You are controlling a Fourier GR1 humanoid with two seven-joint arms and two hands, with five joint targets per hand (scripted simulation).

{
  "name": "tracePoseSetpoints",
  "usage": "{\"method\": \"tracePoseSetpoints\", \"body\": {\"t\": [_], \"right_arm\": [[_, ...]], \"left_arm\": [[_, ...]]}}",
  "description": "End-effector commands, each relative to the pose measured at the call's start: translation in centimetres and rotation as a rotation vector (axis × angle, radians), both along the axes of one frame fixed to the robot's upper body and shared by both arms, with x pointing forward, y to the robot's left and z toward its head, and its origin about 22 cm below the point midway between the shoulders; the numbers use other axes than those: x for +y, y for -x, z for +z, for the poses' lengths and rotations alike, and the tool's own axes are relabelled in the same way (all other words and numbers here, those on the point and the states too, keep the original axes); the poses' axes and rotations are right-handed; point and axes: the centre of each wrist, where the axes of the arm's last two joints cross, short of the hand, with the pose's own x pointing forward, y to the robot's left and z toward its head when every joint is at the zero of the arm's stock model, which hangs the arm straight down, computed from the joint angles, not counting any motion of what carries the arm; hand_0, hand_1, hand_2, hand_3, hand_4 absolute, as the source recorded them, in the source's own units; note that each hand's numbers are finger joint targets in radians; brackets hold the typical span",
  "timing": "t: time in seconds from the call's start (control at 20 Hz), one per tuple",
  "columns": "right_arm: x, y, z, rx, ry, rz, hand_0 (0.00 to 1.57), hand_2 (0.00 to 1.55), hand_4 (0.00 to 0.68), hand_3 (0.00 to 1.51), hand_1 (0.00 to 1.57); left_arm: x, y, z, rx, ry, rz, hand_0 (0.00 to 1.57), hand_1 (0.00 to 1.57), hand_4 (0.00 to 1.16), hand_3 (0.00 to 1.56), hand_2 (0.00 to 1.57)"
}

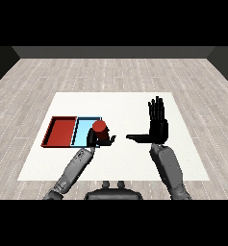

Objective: Pick the red can and put it in the red box

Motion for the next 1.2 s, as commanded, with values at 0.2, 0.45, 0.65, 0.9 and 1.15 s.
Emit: {"method": "tracePoseSetpoints", "body": {"t": [0.2, 0.45, 0.65, 0.9, 1.15], "right_arm": [[-7.0, 1.2, -4.0, 0.079, -0.002, -0.094, 0.0, 0.0, 0.0, 0.0, 0.0], [-6.8, 2.6, -8.1, 0.202, 0.079, -0.139, 0.0, 0.0, 0.0, 0.0, 0.0], [-10.9, 2.8, -10.3, 0.242, 0.074, -0.162, 0.0, 0.0, 0.0, 0.0, 0.0], [-9.9, 2.4, -11.8, 0.293, 0.079, -0.159, 0.0, 0.0, 0.0, 0.0, 0.0], [-9.4, 2.5, -12.9, 0.273, 0.103, -0.151, 0.0, 0.0, 0.0, 0.0, 0.0]], "left_arm": [[5.5, 0.0, 3.8, -0.057, -0.099, 0.099, 1.57, 1.57, 1.11, 1.46, 1.56], [8.7, -0.4, 5.4, -0.038, -0.155, 0.172, 1.57, 1.57, 1.12, 1.42, 1.56], [11.5, -2.5, 5.3, -0.029, -0.275, 0.237, 1.57, 1.57, 1.13, 1.44, 1.55], [16.4, -6.1, 5.5, 0.018, -0.416, 0.348, 1.57, 1.57, 1.1, 1.42, 1.51], [20.5, -7.7, 2.4, 0.213, -0.446, 0.469, 1.57, 1.57, 1.1, 1.46, 1.55]]}}
